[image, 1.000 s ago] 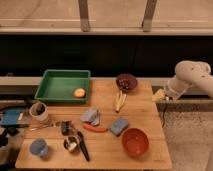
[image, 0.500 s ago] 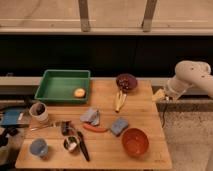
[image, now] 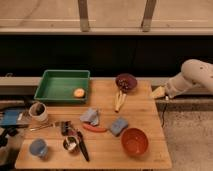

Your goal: Place apple in metal cup

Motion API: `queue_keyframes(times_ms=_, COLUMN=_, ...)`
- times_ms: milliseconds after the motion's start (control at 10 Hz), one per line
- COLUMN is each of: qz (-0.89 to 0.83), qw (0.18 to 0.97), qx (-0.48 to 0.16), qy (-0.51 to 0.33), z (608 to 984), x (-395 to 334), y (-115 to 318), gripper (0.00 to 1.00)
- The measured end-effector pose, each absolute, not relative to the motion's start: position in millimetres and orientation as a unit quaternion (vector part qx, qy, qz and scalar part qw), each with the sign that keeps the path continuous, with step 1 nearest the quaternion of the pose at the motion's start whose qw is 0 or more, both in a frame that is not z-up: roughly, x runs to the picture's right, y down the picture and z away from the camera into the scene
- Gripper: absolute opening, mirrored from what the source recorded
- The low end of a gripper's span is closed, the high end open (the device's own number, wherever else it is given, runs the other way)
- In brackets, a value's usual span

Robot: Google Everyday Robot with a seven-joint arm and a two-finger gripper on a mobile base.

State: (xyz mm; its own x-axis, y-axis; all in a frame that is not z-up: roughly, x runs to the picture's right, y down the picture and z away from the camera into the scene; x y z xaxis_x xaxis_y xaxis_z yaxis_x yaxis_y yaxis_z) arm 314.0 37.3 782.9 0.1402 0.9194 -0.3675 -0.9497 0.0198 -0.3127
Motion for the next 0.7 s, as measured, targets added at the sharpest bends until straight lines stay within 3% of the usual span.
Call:
queue_keyframes(times_ms=300, qz=0.613, qw=0.752, qx=-0.244, qy=-0.004, z=787.3, x=259.9, y=15.4, gripper=0.8)
queue_keyframes(times_ms=700, qz=0.547, qw=0.814, qx=-0.194, qy=-0.032, z=787.0, x=186.9, y=-0.4, gripper=0.8)
